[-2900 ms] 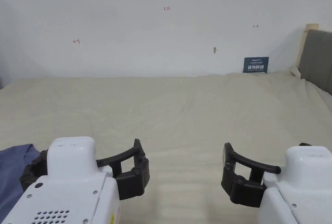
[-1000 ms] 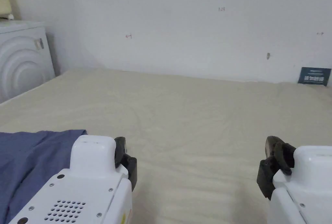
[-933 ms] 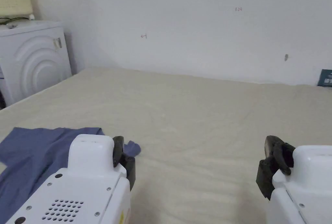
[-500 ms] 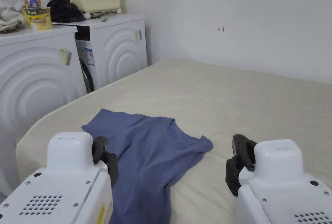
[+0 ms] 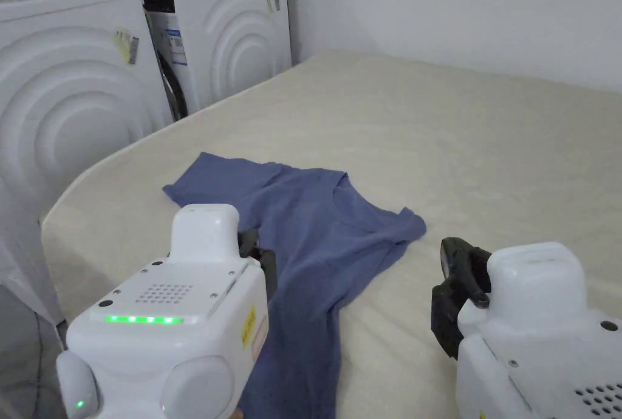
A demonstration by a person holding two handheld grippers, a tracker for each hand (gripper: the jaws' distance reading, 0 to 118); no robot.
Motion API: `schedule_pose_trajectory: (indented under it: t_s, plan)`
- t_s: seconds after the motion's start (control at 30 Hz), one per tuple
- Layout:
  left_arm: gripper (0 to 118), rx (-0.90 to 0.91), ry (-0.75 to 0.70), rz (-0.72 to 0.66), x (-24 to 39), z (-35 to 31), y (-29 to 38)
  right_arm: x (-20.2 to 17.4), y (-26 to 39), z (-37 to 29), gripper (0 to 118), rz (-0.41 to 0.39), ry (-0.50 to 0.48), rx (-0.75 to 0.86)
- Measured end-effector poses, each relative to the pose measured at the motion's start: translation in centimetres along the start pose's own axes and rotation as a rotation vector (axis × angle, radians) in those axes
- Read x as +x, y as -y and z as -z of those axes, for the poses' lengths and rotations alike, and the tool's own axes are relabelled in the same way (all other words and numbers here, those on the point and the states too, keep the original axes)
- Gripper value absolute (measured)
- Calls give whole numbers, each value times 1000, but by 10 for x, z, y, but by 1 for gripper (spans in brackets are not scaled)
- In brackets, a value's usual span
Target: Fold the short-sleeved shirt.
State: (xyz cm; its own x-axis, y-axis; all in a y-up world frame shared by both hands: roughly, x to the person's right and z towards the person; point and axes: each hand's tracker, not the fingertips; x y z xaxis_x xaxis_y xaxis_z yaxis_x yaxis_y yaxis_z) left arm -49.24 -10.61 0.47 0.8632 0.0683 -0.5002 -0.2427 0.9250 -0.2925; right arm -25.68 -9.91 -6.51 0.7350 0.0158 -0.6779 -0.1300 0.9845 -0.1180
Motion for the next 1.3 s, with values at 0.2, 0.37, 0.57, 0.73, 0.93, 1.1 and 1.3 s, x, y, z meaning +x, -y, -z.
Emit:
schedule_pose_trajectory:
  t_s: [0.2, 0.37, 0.57, 0.73, 0.93, 1.1, 1.3]
  plan:
    - [0, -247, 40, 0, -3, 97, 23, 12, 17, 18, 0, 17, 30, -72]
    - [0, -319, 39, -55, -5, 127, 42, 20, 26, 27, 0, 22, 48, -113]
    - [77, -340, 63, -58, -8, 137, 35, 27, 30, 28, 0, 39, 67, -131]
    - [118, -352, 91, -65, -7, 151, 20, 28, 31, 28, 0, 54, 68, -145]
    - [118, -488, 136, -21, -4, 191, 30, 26, 31, 29, 0, 53, 63, -153]
    - [118, -390, 173, 134, -1, 180, 57, 24, 31, 28, 0, 36, 51, -151]
    - [118, -396, 170, 66, -4, 184, 57, 25, 36, 32, 0, 51, 35, -175]
